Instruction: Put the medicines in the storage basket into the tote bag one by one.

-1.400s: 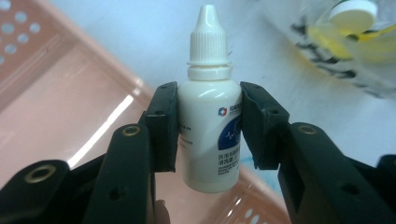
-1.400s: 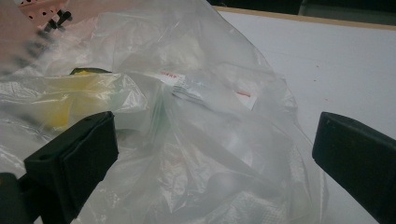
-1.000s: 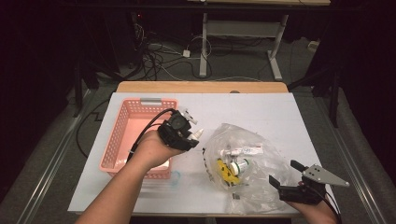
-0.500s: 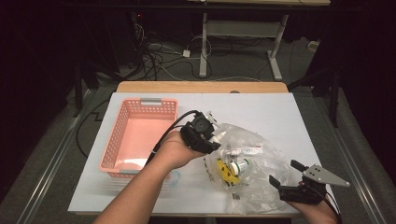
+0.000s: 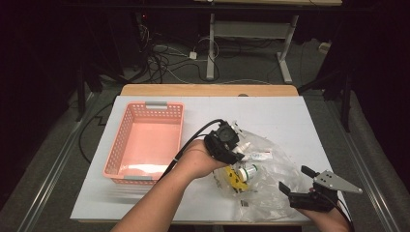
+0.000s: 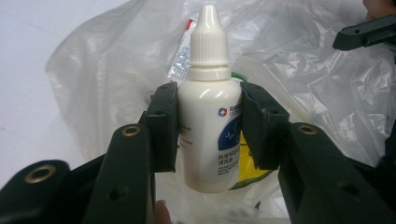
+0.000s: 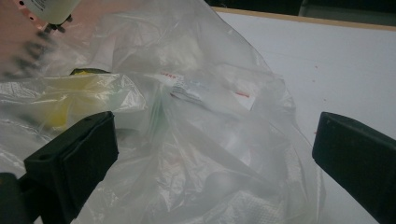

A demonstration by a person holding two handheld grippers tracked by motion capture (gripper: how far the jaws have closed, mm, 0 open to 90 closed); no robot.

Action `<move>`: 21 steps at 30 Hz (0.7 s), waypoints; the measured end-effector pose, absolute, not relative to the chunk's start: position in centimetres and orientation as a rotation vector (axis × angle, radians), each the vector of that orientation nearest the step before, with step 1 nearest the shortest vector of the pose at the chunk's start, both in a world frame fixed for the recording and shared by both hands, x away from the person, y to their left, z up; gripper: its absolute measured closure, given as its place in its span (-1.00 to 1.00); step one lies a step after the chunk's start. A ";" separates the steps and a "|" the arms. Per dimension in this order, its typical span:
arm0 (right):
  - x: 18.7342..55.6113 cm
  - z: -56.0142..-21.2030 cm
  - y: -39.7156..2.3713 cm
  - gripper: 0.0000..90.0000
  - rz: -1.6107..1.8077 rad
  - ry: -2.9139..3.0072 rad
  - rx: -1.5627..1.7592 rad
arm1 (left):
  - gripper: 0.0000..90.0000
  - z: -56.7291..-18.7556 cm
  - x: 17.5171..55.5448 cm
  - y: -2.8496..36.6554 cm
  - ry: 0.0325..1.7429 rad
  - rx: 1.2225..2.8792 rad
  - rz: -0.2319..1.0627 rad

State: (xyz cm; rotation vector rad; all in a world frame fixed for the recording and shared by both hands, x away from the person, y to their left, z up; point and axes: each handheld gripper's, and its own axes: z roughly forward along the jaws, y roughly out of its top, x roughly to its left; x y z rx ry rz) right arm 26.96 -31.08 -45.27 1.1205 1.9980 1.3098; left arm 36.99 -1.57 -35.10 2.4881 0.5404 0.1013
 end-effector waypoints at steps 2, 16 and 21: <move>27.0 -45.3 -31.1 -0.98 1.309 1.999 1.118 | 0.29 -35.6 36.9 -2.1 0.530 2.502 0.092; 27.0 -45.3 -31.0 -0.98 1.312 1.998 1.120 | 0.28 -38.2 36.7 -3.4 0.512 2.577 0.064; 26.9 -45.3 -31.1 -0.98 1.313 1.996 1.115 | 0.28 -38.7 36.9 -3.5 0.530 2.594 0.051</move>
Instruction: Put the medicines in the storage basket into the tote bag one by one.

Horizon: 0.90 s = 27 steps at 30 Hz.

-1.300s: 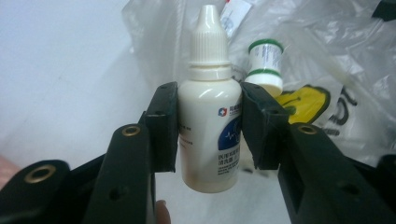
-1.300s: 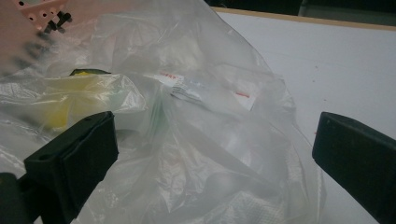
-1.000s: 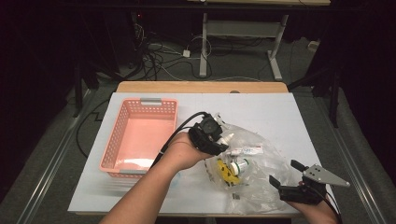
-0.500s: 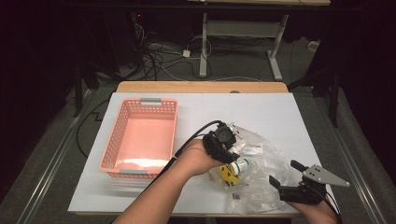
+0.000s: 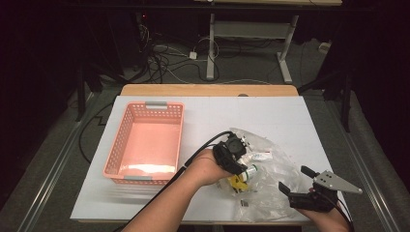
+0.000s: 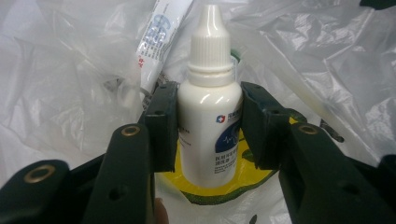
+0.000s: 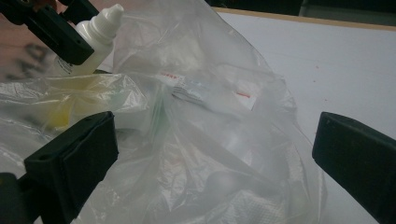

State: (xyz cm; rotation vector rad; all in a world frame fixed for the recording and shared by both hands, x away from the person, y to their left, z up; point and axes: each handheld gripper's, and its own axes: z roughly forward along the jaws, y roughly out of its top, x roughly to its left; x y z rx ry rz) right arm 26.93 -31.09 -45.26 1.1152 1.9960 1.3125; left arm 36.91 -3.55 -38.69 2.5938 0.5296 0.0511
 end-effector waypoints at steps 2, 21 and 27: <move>26.9 -45.3 -31.2 -0.98 1.314 1.996 1.118 | 0.28 -39.0 37.0 -3.5 0.532 2.605 0.048; 26.9 -45.1 -31.0 -0.98 1.321 1.993 1.112 | -0.23 -37.0 36.8 -0.3 0.580 2.467 0.082; 26.7 -44.8 -30.9 -0.98 1.330 1.987 1.111 | -0.23 -37.0 36.9 2.4 0.633 2.418 0.110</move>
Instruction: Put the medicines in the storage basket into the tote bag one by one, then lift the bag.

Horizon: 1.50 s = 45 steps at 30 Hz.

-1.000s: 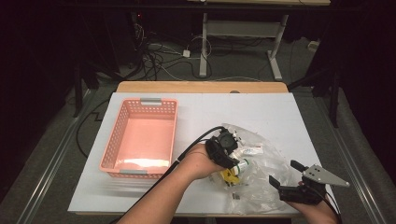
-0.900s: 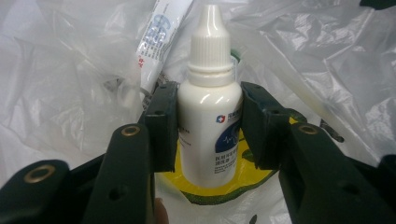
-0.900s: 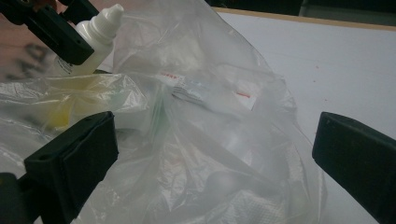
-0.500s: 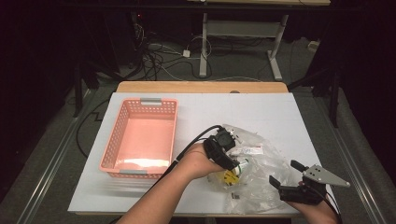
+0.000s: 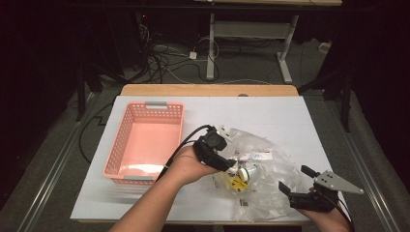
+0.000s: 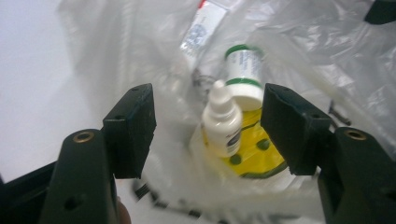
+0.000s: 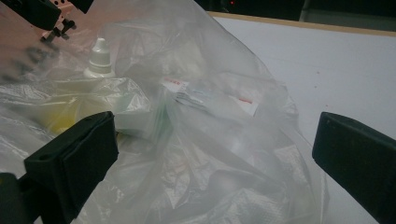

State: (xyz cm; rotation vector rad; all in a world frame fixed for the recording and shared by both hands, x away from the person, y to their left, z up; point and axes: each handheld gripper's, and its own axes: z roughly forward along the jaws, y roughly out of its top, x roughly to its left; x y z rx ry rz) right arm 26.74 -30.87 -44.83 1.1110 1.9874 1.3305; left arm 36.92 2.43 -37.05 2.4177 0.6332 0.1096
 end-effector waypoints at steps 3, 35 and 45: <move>26.7 -44.6 -30.6 -0.97 1.336 1.989 1.103 | -0.21 -37.2 37.0 3.5 0.664 2.394 0.135; 28.9 -46.7 -24.6 0.05 1.194 2.325 1.207 | 0.94 -40.0 39.5 1.0 0.661 2.335 0.216; 28.8 -45.2 -26.4 1.00 1.189 2.179 1.223 | 0.95 -38.2 38.9 2.1 0.653 2.174 0.281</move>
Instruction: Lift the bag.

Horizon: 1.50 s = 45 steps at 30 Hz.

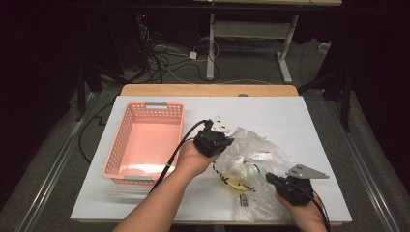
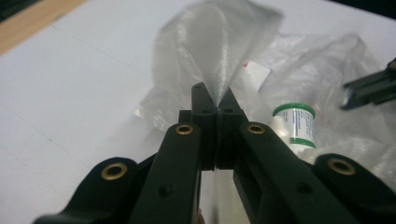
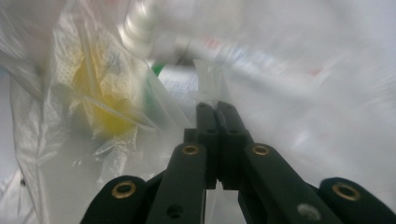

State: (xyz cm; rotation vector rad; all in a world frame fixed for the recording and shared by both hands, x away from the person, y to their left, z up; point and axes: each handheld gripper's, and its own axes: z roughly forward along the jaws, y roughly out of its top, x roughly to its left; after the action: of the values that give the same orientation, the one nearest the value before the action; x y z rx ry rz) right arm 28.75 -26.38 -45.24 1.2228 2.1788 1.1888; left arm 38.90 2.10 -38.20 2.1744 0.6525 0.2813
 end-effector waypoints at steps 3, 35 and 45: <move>28.6 -43.1 -27.5 1.00 1.228 2.061 1.207 | 0.95 -37.4 38.3 2.6 0.650 2.148 0.315; 28.6 -33.9 -30.3 1.00 1.401 1.682 1.068 | 0.92 -34.2 36.7 5.8 0.679 2.066 0.428; 30.2 -28.5 -30.9 1.00 1.400 1.556 1.024 | 0.95 -31.4 37.3 5.9 0.694 1.954 0.517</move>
State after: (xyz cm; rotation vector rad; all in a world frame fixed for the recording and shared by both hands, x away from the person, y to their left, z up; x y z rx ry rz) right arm 30.21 -30.93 -28.52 1.0243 1.5557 1.4002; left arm 37.31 5.88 -31.42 1.9539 0.6935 0.5166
